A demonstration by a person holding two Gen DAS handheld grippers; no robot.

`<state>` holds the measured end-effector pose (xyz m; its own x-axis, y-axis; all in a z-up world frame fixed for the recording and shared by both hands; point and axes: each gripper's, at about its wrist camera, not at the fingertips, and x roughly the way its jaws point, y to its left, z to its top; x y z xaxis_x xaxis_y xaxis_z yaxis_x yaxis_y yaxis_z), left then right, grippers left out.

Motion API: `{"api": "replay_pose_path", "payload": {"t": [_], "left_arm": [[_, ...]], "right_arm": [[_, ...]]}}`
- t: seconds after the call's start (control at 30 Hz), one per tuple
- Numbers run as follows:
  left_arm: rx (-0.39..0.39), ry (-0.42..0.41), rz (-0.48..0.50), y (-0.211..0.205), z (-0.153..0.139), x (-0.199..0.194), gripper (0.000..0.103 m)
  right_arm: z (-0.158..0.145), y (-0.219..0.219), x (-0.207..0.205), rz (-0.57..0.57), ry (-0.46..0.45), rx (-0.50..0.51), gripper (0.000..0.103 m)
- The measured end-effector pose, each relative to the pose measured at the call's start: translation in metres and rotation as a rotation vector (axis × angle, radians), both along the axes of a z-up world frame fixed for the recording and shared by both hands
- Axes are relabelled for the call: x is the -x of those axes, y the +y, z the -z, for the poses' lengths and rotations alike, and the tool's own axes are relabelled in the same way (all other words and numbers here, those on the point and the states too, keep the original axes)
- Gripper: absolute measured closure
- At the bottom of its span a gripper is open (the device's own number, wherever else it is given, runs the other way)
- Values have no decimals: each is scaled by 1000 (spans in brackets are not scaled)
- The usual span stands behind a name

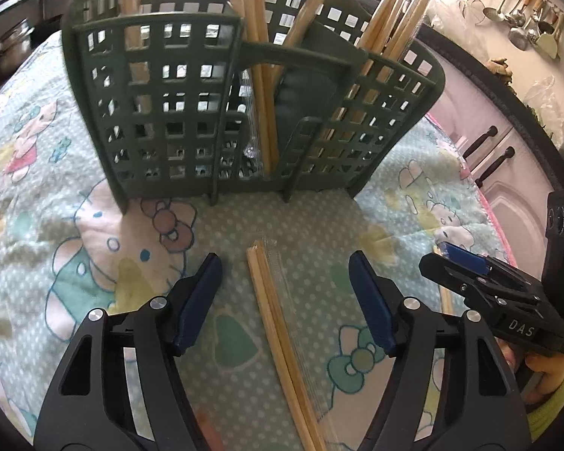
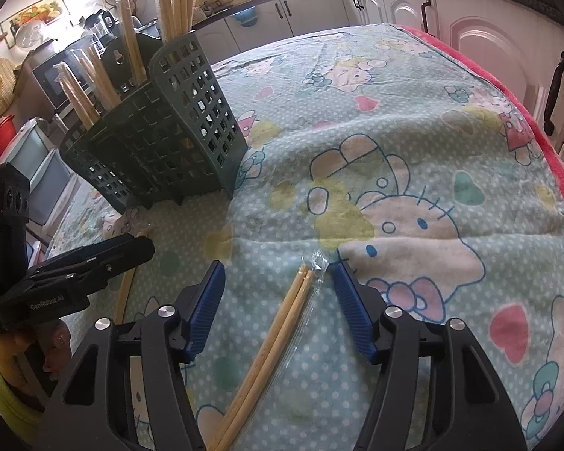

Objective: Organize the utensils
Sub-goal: 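Lower both tools onto the last loose chopsticks beside the caddy, then close the left tool on a chopstick while the right tool grasps a wrapped chopstick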

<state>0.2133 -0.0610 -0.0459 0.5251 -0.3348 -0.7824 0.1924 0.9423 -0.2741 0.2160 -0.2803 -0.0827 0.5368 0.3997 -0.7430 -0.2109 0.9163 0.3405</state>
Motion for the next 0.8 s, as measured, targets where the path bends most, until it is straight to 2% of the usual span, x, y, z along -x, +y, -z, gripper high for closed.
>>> {"api": "replay_pose_path", "payload": {"t": [0.07,0.17,0.23,0.27,0.3,0.33,0.5,0.8], "left_arm": [[-17,0,-10,-2,2,-6,49],[-40,1,-21,-3,4,-13,60],[-60,-4,-24,-3,4,-16,70],[-73,-7,-32,-2,5,-17,74],[-81,-8,-39,-2,5,-17,82],[-83,-7,-50,1,5,-17,88],[-26,3,-80,21,2,-16,97],[46,-111,-112,48,-41,5,99]], "right_arm": [[0,1,-3,2,1,10,50],[1,2,-6,9,2,26,60],[1,1,-6,15,0,44,78],[1,0,-7,18,-1,53,81],[0,-1,-8,19,0,46,89],[0,-3,-8,20,2,30,92],[-12,4,-4,-11,-29,-5,96],[-54,36,12,-104,-150,-29,97]]}}
